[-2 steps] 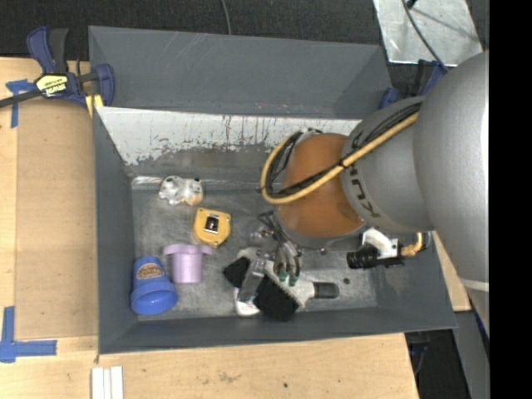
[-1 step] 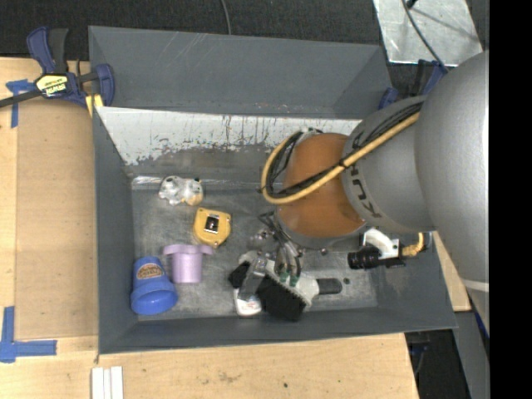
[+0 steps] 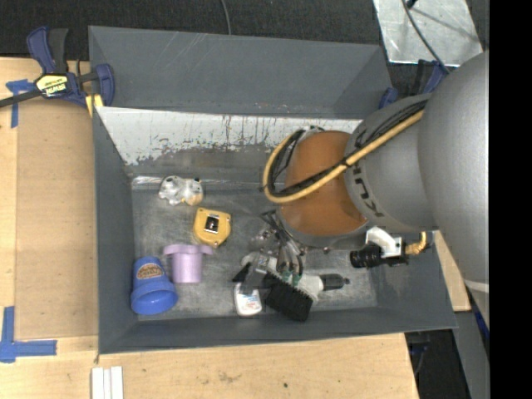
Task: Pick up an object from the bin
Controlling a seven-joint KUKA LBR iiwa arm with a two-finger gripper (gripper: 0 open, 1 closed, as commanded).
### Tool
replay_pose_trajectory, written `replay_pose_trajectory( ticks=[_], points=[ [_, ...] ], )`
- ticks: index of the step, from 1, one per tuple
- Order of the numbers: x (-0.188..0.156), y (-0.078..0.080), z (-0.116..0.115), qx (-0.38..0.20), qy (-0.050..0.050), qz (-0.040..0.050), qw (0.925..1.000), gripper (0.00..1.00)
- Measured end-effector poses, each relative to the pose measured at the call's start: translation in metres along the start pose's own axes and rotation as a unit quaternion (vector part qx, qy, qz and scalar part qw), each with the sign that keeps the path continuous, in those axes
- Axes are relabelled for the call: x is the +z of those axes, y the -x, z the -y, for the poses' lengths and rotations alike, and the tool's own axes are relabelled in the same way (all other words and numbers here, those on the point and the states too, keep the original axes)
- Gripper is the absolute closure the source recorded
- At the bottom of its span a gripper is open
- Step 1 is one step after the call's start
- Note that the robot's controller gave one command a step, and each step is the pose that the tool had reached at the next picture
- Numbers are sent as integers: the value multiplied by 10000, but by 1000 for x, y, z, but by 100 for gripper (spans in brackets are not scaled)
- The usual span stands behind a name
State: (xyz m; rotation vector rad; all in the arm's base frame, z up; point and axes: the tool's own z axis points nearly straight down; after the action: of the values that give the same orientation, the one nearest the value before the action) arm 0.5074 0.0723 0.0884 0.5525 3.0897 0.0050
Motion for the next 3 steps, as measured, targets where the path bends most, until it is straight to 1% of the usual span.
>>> replay_pose_trajectory(
  ticks=[3],
  points=[
    [-24,1,1,-1,-15,-3,10000,100]
  ],
)
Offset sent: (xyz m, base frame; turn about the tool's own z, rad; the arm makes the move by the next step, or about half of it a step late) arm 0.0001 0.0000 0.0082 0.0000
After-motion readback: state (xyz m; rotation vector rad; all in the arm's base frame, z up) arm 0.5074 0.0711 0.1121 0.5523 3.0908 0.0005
